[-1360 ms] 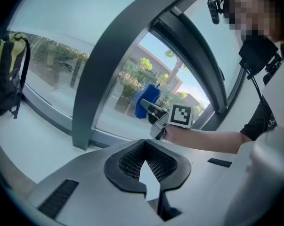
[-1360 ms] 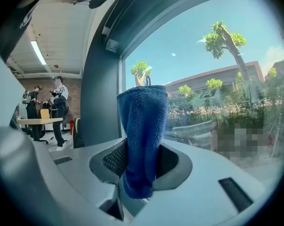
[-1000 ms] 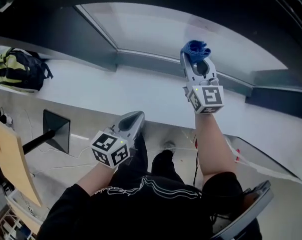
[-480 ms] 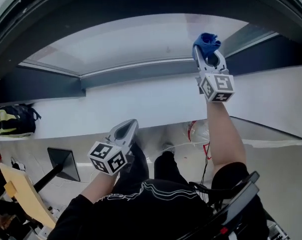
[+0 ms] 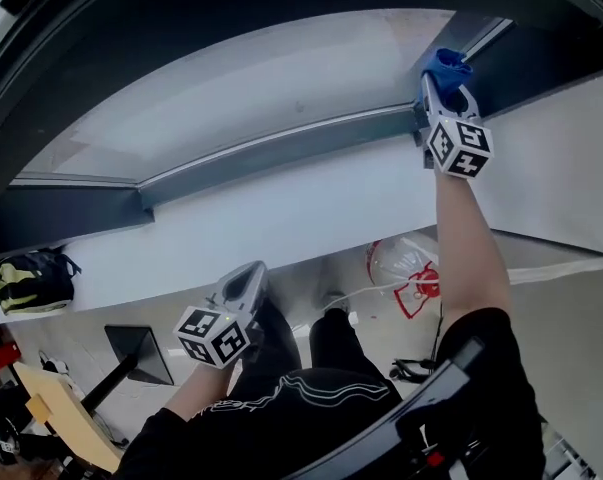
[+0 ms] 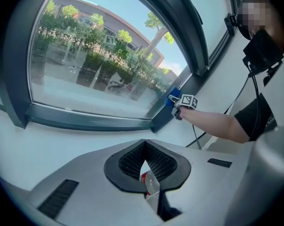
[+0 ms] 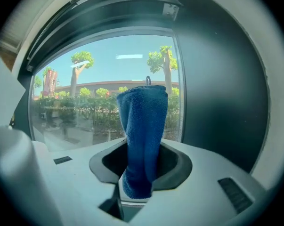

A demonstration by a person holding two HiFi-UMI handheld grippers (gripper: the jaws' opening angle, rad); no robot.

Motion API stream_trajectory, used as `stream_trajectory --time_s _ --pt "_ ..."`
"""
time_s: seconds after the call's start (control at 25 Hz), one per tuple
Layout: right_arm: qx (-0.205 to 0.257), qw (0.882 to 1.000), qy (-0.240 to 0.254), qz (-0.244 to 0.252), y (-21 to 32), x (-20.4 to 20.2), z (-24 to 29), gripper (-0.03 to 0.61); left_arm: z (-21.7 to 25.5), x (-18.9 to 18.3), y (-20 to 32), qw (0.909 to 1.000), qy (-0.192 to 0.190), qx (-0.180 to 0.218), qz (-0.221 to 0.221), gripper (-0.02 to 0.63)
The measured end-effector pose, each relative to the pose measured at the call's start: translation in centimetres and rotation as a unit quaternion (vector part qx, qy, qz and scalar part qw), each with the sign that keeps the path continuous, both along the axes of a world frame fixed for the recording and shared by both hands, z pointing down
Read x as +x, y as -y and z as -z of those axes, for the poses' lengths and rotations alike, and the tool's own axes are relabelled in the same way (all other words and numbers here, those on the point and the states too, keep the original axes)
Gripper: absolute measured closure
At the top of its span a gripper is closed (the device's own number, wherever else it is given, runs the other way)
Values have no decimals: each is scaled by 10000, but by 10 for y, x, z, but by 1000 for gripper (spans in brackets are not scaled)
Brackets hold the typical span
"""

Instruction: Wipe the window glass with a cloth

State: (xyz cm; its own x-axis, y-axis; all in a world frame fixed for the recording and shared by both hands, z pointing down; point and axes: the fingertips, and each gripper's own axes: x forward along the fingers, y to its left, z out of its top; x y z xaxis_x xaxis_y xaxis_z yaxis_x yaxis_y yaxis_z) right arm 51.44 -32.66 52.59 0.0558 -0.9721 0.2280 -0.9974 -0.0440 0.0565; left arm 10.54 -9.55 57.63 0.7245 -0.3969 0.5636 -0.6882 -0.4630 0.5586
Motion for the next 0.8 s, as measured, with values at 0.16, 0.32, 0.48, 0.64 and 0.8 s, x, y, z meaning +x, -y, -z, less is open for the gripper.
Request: stream_trajectory --time_s 0.16,0.32,0.48,0.64,0.8 --pt "-81 9998 -109 -117 9 12 -3 457 -1 4 -6 10000 -7 22 -40 607" --pt "-35 9998 -125 -175 11 11 0 457 -3 -9 -3 9999 -25 59 90 607" --pt "102 9999 43 -34 0 -15 6 457 -2 -32 4 9993 -63 121 346 607" --pt "218 9990 162 364 -15 -83 3 457 2 -64 16 9977 -171 302 581 607" --pt "186 9937 306 1059 -18 -199 -12 457 -1 -115 27 9956 -233 387 818 607"
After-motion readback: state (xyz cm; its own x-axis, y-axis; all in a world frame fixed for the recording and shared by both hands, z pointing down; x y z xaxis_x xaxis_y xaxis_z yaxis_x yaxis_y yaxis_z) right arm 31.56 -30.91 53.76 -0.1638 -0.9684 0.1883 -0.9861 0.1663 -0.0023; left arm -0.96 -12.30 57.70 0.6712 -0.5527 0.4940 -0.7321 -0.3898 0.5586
